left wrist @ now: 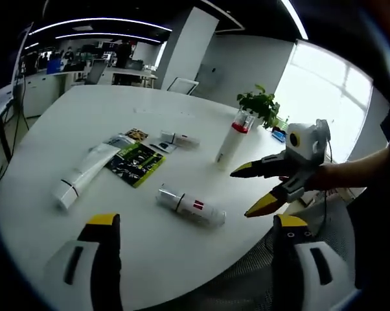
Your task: Arrange the skincare products in the storage area until every visible bottle or jar stands upright without overlapping.
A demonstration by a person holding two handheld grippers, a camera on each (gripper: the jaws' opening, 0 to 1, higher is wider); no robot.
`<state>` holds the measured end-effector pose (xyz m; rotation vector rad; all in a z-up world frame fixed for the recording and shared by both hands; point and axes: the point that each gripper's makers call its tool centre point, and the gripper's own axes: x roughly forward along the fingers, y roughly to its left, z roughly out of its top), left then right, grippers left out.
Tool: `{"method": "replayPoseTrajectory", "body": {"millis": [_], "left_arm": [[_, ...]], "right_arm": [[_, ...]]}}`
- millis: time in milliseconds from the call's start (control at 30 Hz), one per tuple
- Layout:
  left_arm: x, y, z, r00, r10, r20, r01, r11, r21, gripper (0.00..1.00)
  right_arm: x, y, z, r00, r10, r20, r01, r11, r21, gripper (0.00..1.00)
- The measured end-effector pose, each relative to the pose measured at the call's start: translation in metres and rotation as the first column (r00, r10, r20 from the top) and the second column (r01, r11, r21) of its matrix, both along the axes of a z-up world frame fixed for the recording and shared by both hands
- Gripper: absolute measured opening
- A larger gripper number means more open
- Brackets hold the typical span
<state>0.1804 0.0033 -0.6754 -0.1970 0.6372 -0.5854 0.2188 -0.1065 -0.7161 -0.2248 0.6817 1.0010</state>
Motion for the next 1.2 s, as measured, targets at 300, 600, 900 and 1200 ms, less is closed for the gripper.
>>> {"method": "replayPoseTrajectory", "body": {"millis": [300, 600, 900, 1200], "left_arm": [[-0.001, 0.0, 0.0, 1.0, 0.002, -0.01, -0.003, 1.0, -0.009, 0.9], [-0.001, -0.001, -0.001, 1.0, -0.001, -0.021, 0.0, 1.0, -0.016, 0.9], [-0.002, 0.0, -0.002, 0.999, 0.005, -0.032, -0.006, 1.0, -0.03, 0.9], [-0.002, 0.0, -0.004, 0.999, 0.003, -0.039, -0.004, 1.0, -0.021, 0.9]], "right_arm": [[-0.005, 0.019, -0.016, 0.998, 0.054, -0.034, -0.056, 0.997, -0.046, 0.6], [-0.001, 0.036, -0.028, 0.996, 0.075, -0.052, -0.08, 0.991, -0.105, 0.5], [0.001, 0.048, -0.034, 0.995, 0.062, -0.081, -0.073, 0.987, -0.141, 0.41], [0.007, 0.058, -0.039, 0.995, 0.054, -0.079, -0.068, 0.981, -0.184, 0.36]]}}
